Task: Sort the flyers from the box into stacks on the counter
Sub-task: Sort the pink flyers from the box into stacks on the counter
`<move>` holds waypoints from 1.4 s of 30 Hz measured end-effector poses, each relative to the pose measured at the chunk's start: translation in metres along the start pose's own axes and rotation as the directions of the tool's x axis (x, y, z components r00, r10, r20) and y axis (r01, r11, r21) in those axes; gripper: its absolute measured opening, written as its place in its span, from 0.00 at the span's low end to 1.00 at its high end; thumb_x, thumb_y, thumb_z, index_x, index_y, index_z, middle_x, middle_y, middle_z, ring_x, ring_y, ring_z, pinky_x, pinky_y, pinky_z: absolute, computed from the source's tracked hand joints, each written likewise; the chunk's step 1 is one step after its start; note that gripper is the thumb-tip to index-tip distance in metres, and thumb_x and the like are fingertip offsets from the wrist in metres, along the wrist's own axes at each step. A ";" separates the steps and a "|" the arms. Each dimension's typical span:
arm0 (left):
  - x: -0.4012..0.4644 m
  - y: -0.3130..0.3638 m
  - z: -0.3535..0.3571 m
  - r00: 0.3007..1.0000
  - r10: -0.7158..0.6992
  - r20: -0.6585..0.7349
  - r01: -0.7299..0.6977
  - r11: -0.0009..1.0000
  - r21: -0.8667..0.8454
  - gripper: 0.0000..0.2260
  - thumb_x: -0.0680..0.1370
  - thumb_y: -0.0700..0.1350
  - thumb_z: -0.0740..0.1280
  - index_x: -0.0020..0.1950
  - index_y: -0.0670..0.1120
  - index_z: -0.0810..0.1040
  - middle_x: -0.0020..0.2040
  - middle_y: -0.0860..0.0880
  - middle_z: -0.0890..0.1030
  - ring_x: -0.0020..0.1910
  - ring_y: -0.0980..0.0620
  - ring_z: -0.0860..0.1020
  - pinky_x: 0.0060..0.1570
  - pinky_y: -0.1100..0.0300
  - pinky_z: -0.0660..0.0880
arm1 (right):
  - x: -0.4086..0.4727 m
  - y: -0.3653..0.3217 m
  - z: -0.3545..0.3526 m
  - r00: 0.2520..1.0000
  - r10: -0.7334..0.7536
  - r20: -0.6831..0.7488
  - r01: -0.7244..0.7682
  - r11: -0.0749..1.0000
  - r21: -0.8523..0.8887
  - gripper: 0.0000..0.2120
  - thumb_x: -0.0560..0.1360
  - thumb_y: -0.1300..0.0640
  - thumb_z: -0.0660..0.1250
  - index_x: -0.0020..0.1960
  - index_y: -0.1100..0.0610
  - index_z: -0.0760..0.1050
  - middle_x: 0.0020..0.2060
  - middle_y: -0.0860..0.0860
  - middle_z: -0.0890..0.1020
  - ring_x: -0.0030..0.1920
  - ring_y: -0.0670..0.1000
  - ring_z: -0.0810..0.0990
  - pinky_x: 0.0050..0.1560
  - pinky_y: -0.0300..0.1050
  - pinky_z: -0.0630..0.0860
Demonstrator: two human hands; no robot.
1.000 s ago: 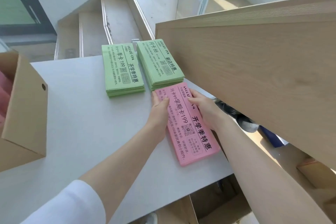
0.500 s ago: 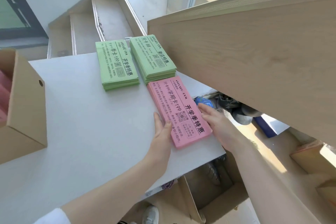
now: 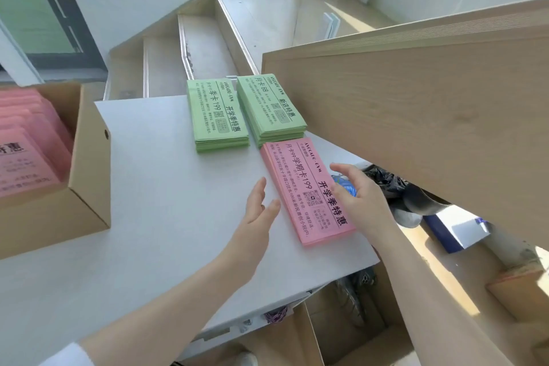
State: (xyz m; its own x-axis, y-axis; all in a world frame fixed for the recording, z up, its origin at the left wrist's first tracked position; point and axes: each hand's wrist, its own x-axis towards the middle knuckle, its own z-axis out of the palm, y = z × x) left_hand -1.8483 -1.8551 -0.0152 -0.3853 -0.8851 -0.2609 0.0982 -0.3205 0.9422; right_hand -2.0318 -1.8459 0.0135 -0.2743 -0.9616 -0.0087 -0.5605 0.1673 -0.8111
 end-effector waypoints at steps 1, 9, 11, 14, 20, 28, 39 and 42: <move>-0.005 0.005 -0.010 0.998 0.056 -0.007 -0.055 0.998 0.044 0.21 0.82 0.44 0.55 0.72 0.59 0.57 0.73 0.57 0.59 0.71 0.62 0.58 0.63 0.66 0.55 | 0.001 -0.012 0.007 0.998 -0.052 0.027 0.051 0.999 0.016 0.14 0.77 0.59 0.62 0.61 0.49 0.73 0.54 0.40 0.78 0.55 0.45 0.77 0.55 0.42 0.73; -0.064 0.052 -0.120 0.912 0.365 -0.189 -0.305 0.909 0.284 0.13 0.74 0.42 0.60 0.57 0.53 0.75 0.51 0.56 0.81 0.52 0.53 0.79 0.55 0.55 0.73 | -0.002 -0.115 0.117 0.871 -0.283 0.402 0.234 0.958 0.166 0.10 0.77 0.61 0.62 0.50 0.47 0.76 0.48 0.43 0.80 0.52 0.45 0.79 0.53 0.35 0.73; -0.080 0.064 -0.151 0.876 0.420 -0.236 -0.340 0.886 0.315 0.13 0.73 0.41 0.59 0.55 0.51 0.76 0.51 0.57 0.81 0.48 0.55 0.80 0.52 0.60 0.75 | -0.007 -0.142 0.146 0.827 -0.349 0.442 0.283 0.936 0.209 0.12 0.77 0.62 0.62 0.47 0.44 0.76 0.46 0.39 0.79 0.50 0.42 0.79 0.50 0.30 0.72; -0.107 0.083 -0.202 0.813 0.492 -0.311 -0.374 0.851 0.368 0.12 0.74 0.42 0.60 0.53 0.52 0.77 0.50 0.55 0.82 0.46 0.54 0.81 0.50 0.60 0.75 | -0.016 -0.187 0.186 0.762 -0.465 0.450 0.391 0.885 0.252 0.14 0.76 0.63 0.62 0.46 0.43 0.76 0.45 0.39 0.80 0.49 0.39 0.78 0.50 0.29 0.71; -0.144 0.129 -0.320 0.732 0.608 -0.308 -0.385 0.741 0.550 0.09 0.76 0.41 0.60 0.52 0.53 0.76 0.48 0.55 0.82 0.46 0.57 0.80 0.50 0.69 0.73 | -0.027 -0.260 0.270 0.722 -0.574 0.386 0.502 0.818 0.279 0.13 0.76 0.64 0.62 0.48 0.46 0.77 0.46 0.39 0.79 0.44 0.39 0.78 0.42 0.29 0.71; -0.121 0.172 -0.461 0.922 0.387 -0.005 -0.053 0.140 0.989 0.19 0.80 0.39 0.55 0.71 0.47 0.65 0.71 0.51 0.68 0.69 0.53 0.65 0.65 0.64 0.59 | -0.015 -0.320 0.362 0.697 -0.550 0.460 0.679 0.712 -0.179 0.17 0.78 0.59 0.59 0.67 0.54 0.70 0.65 0.47 0.73 0.64 0.48 0.71 0.62 0.41 0.67; -0.092 0.156 -0.499 0.965 0.231 0.127 -0.119 -0.048 0.992 0.27 0.79 0.53 0.55 0.76 0.51 0.51 0.77 0.56 0.52 0.75 0.59 0.49 0.71 0.62 0.52 | -0.001 -0.314 0.390 0.704 -0.509 0.496 0.709 0.542 -0.450 0.23 0.76 0.65 0.61 0.71 0.59 0.65 0.71 0.54 0.67 0.71 0.54 0.65 0.71 0.50 0.61; -0.092 0.154 -0.500 0.967 0.213 0.136 -0.125 -0.063 0.990 0.32 0.77 0.59 0.57 0.76 0.51 0.50 0.77 0.56 0.50 0.75 0.58 0.47 0.72 0.62 0.48 | -0.004 -0.306 0.391 0.661 -0.575 0.482 0.749 0.475 -0.461 0.23 0.68 0.68 0.69 0.63 0.63 0.74 0.62 0.58 0.77 0.61 0.59 0.76 0.58 0.59 0.74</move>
State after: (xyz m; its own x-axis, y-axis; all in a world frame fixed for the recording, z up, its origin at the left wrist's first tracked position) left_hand -1.3387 -1.9917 0.0486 -0.4763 -0.8790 -0.0228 -0.8665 0.4648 0.1819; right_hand -1.5538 -1.9787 0.0333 0.5174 -0.8368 0.1790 -0.8322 -0.5408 -0.1222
